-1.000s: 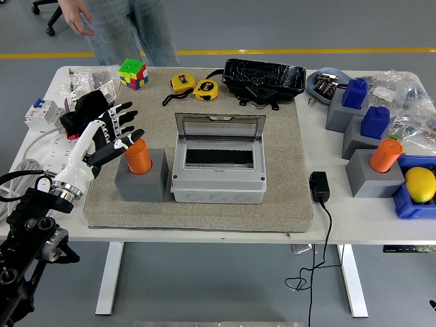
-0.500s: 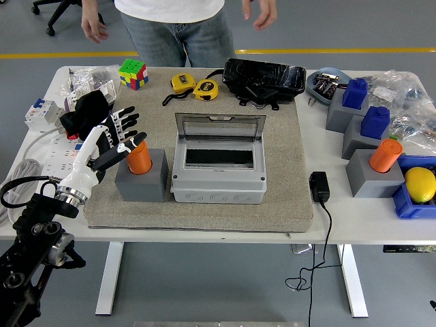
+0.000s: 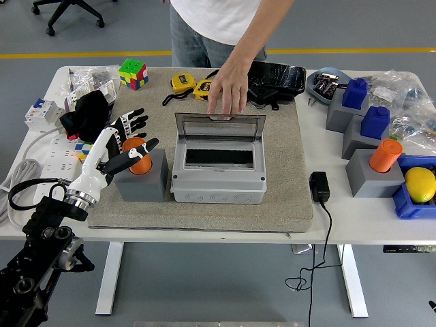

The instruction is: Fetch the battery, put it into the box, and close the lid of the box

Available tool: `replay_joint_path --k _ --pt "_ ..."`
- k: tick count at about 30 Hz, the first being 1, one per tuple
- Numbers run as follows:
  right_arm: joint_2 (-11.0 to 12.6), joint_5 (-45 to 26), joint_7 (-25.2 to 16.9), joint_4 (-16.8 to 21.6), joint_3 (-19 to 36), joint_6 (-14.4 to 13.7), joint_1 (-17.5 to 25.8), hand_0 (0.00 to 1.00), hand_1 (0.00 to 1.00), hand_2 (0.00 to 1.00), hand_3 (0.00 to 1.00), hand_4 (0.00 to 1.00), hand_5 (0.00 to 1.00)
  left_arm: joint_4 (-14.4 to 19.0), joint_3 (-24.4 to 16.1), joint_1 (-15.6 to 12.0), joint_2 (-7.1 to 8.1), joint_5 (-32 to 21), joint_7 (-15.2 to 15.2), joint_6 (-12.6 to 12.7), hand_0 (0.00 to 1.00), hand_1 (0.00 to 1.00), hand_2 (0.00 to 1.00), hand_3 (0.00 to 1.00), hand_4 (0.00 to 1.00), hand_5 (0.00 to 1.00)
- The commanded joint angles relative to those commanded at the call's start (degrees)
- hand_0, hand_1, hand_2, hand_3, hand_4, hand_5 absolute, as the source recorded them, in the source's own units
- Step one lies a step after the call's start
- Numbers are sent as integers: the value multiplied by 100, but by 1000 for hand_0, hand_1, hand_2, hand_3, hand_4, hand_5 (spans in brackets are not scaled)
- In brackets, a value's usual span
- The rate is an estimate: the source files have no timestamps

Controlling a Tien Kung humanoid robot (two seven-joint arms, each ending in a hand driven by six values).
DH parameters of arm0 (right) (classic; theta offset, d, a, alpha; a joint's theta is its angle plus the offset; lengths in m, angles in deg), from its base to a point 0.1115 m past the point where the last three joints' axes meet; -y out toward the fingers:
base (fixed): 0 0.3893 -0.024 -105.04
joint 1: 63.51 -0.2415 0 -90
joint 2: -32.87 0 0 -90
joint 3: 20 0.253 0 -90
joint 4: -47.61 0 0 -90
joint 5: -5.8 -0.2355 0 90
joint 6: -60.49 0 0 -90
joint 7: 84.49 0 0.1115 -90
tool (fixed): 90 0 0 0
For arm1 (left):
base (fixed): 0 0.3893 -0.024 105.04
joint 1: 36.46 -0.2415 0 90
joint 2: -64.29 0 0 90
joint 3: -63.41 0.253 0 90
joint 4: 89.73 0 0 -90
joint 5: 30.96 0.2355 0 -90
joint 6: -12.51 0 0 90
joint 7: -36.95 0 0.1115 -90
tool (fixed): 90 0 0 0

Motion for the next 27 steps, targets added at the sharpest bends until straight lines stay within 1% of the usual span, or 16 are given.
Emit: replay_joint_path --k 5,6,11,12,17,18,23,24,27 --pt "0 -21 1 -1 -34 0 -2 811 753 749 821 998 998 -130 53 77 12 99 -68 -4 761 866 858 872 998 400" --pt "1 -28 2 0 -45 1 -3 811 751 749 819 998 998 -149 60 87 14 98 -70 -3 763 862 828 844 998 395" --pt "7 -30 3 -5 -59 3 -1 811 751 749 819 998 998 -280 113 142 9 102 -65 40 763 862 828 844 998 395" --pt "11 -30 4 -5 -59 2 0 811 750 748 819 998 998 -291 122 144 4 105 -61 52 767 858 822 834 998 372" --pt "22 -24 7 -7 -62 3 13 811 750 748 819 998 998 -308 181 131 -4 136 -47 108 767 858 822 834 998 372" --pt "23 -27 7 -7 -66 4 15 810 751 748 818 998 998 -318 184 130 -6 144 -45 117 761 850 814 827 998 325" --pt "19 -50 9 -3 -96 9 13 810 751 748 818 998 998 -327 219 111 -1 193 -43 201 761 850 814 827 998 325" --pt "17 -52 10 -2 -100 9 14 810 750 747 816 998 998 -326 221 112 0 194 -42 220 747 821 794 818 998 222" --pt "19 -52 9 -1 -97 10 16 810 750 747 816 998 998 -319 232 123 -5 206 -35 287 747 821 794 818 998 222"
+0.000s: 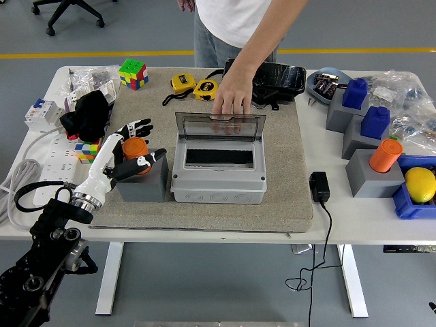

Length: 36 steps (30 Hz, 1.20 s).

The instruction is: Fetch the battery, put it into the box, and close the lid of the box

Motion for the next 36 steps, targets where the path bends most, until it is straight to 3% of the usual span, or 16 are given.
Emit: replay_joint_path --k 2,3,14,15,36 --pt "2 7 3 -1 3 0 1 810 750 747 816 998 998 -1 8 10 -2 18 1 38 747 821 794 818 998 222" --pt "3 6 3 -1 2 0 1 810 750 748 817 998 998 -3 11 12 -3 26 -1 47 722 800 757 783 998 155" --pt "-5 19 12 -2 14 2 3 810 750 748 815 998 998 -61 89 69 -62 0 72 262 674 759 699 719 998 151" --pt "-4 20 13 -2 14 2 1 810 750 748 810 998 998 -72 93 76 -70 -11 79 274 645 716 626 656 998 198" --pt "-20 25 18 1 27 13 -3 810 750 746 806 998 998 -206 147 128 -245 -178 175 319 603 700 613 646 998 169"
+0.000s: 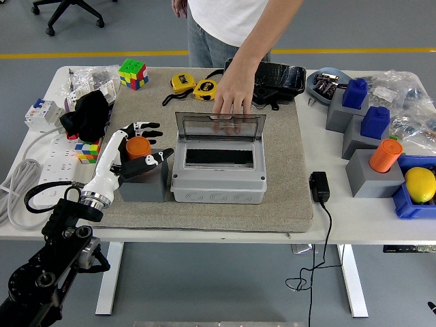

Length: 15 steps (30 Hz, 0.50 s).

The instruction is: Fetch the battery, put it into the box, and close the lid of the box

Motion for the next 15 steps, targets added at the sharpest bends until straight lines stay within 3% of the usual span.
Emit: replay_joint_path --k 15 --pt "2 24 -7 -2 54 4 -4 811 750 746 803 998 998 -37 24 11 0 76 -2 162 529 662 583 614 998 121"
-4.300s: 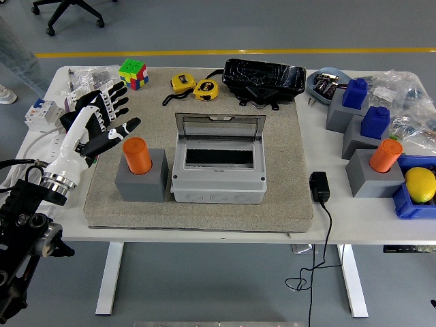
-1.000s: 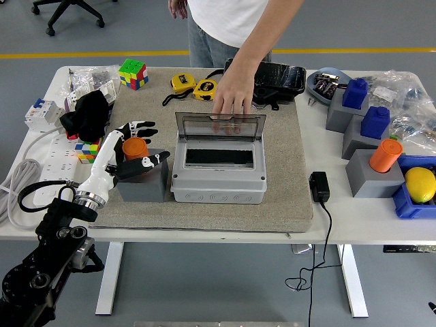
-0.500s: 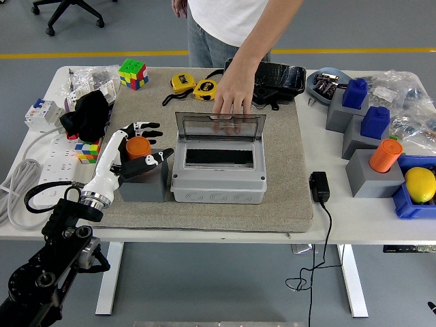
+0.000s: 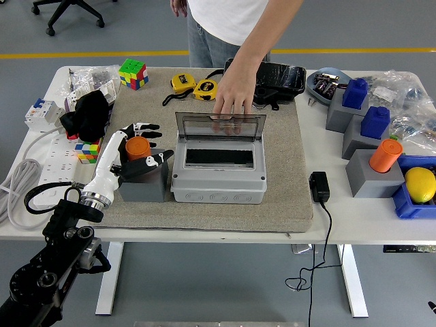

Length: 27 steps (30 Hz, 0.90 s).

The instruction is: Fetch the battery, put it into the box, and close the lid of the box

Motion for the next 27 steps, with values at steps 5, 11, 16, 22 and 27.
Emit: replay_joint_path --k 5,11,16,22,27 --pt "-6 -11 0 2 -7 1 -4 811 750 745 803 998 998 -22 16 17 5 -12 17 103 432 601 487 509 998 105" --pt "-6 -11 0 1 -3 3 -2 811 750 745 802 998 998 -70 62 40 5 -68 56 211 370 533 427 431 998 86" --pt "2 -18 3 0 -22 4 2 811 750 745 802 998 998 -91 99 45 -3 -76 69 264 311 461 375 373 998 63" --pt "6 -31 7 1 -49 4 -1 811 749 744 801 998 998 -121 136 49 -12 -95 88 295 287 419 357 341 998 58" --pt "12 -44 7 1 -71 5 4 811 748 744 800 998 998 -145 160 55 -9 -123 109 333 265 375 333 310 998 58"
